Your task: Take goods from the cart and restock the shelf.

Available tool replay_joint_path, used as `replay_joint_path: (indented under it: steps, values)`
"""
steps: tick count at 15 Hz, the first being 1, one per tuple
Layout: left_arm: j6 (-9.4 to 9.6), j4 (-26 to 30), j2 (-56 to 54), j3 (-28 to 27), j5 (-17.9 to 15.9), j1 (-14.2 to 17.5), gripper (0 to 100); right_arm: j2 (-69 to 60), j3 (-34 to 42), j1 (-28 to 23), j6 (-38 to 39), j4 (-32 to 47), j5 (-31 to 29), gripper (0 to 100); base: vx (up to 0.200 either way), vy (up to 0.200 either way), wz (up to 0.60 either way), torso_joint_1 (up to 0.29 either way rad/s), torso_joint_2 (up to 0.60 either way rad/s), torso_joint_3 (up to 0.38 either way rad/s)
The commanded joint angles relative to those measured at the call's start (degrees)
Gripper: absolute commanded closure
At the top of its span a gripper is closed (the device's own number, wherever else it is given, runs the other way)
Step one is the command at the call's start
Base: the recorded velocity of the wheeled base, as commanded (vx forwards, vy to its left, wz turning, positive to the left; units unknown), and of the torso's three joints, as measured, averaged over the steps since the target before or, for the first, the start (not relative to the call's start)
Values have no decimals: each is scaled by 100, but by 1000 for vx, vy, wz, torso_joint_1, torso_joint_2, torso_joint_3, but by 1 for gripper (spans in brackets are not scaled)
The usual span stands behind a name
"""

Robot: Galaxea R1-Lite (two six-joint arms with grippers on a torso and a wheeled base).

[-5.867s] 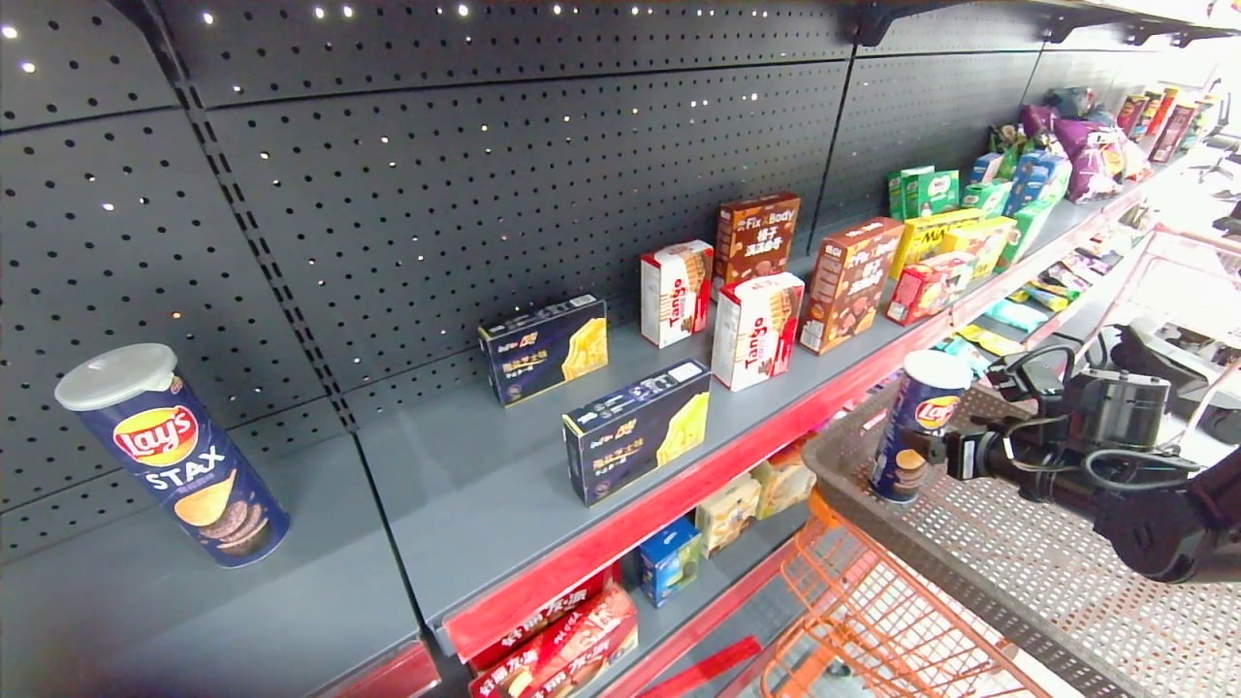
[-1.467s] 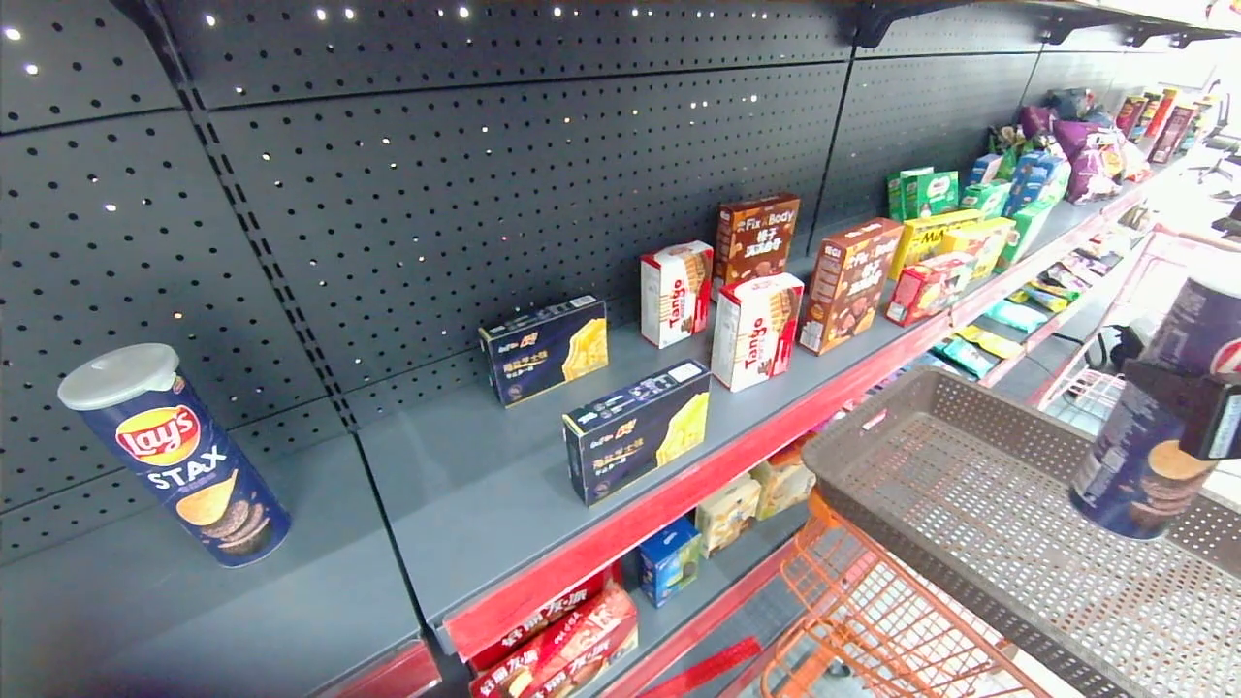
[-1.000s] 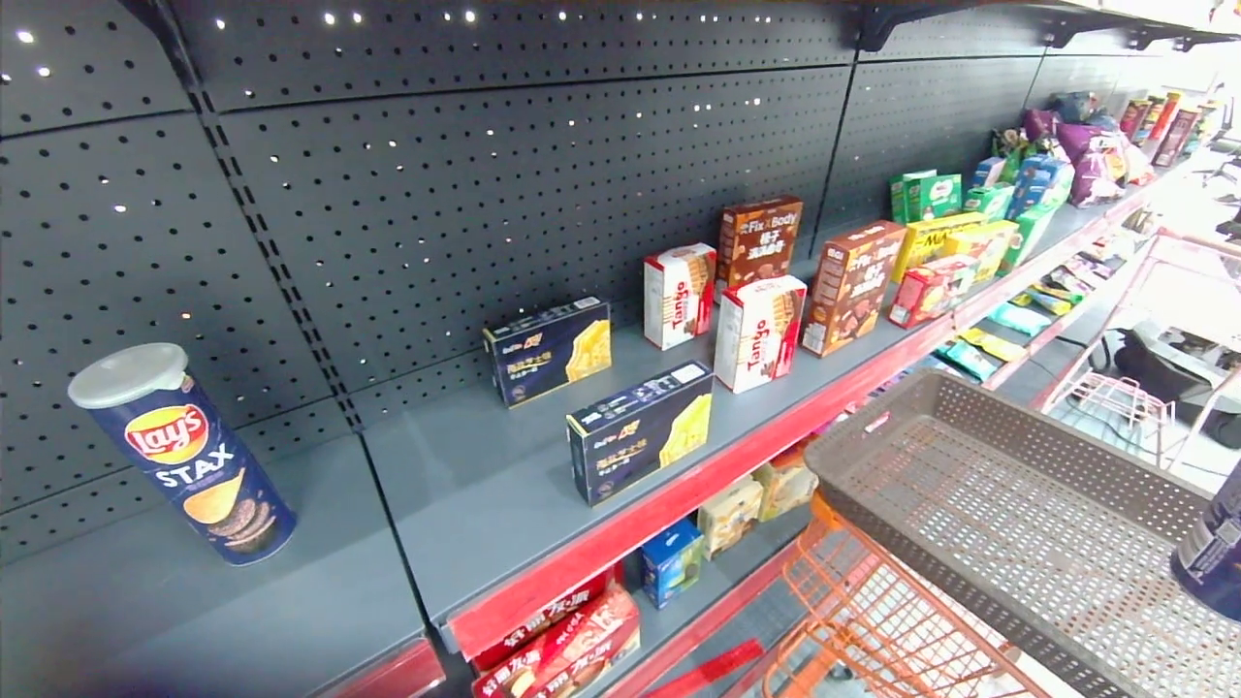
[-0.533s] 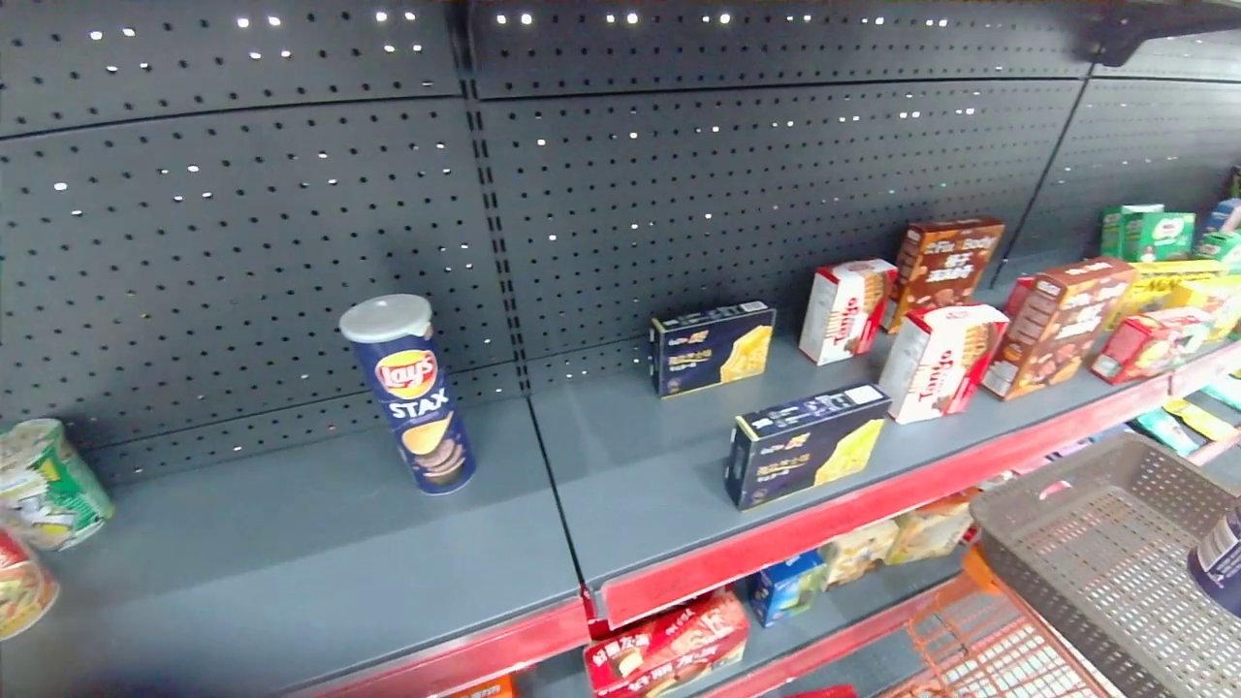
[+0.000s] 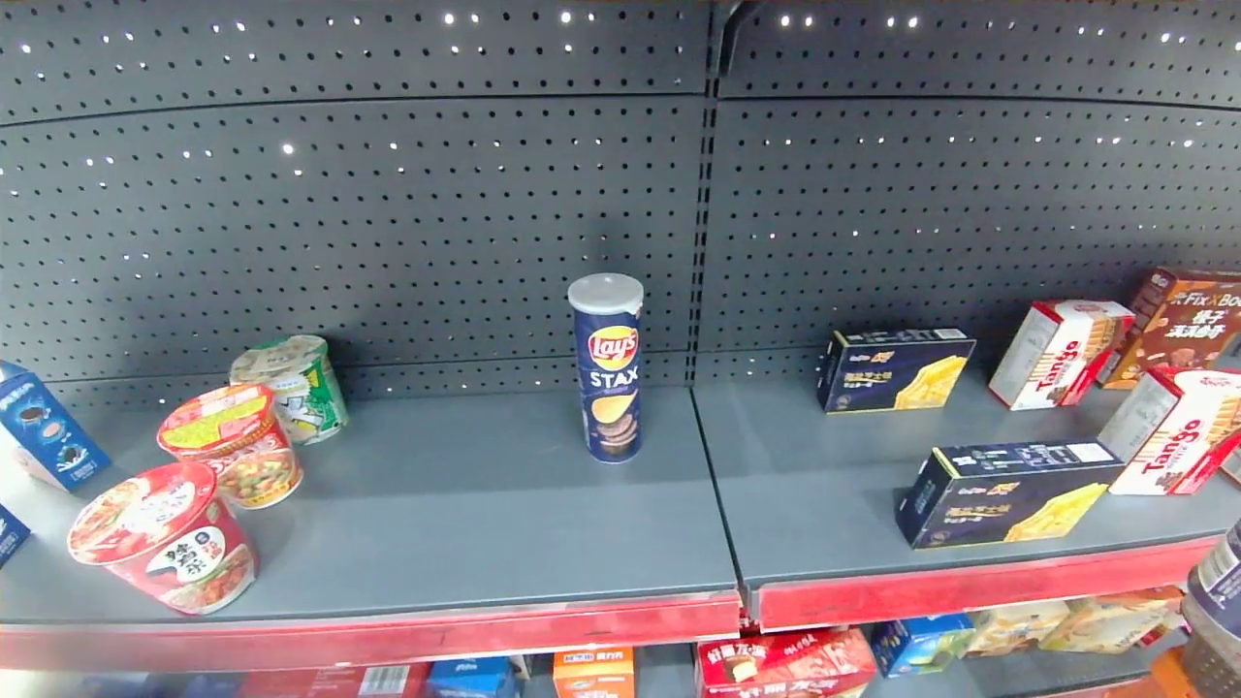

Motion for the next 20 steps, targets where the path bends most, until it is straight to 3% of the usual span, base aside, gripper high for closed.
replay_joint_path:
  steps: [1,2,3,4,8,11,14,15,17,18,20]
  values:
    - [-4,0,-1,-6,1,4,0,-459,23,88,-10,515,-19,100,0,0,0,0,0,0]
    - [-4,0,-1,-6,1,4,0,-459,23,88,-10,515,-19,100,0,0,0,0,0,0]
    - [-4,0,-1,2,1,4,0,-793,-328,413,-10,1367,-54,100,0,0,0,0,0,0]
    - [-4,0,-1,-6,-7,4,0,-819,-408,518,-2,1578,-159,100,0,0,0,0,0,0]
    - [-4,0,8,-6,-7,4,0,-608,-320,1099,42,1306,-651,100,0,0,0,0,0,0]
    - [-4,0,-1,2,1,4,0,-546,-320,1213,42,972,-731,100,0,0,0,0,0,0]
    - [-4,0,-1,-6,1,4,0,-406,-293,1503,174,691,-1539,100,0,0,0,0,0,0]
    - [-4,0,-1,2,-7,4,0,-300,-372,1582,288,655,-1548,100,0,0,0,0,0,0]
    - [-4,0,-1,-6,1,4,0,-98,-416,1661,526,497,-1232,100,0,0,0,0,0,0]
    - [-4,0,8,-6,1,4,0,104,-469,1600,341,427,-581,100,0,0,0,0,0,0]
    - [-4,0,-1,-6,1,4,0,324,-495,1415,86,383,-177,100,0,0,0,0,0,0]
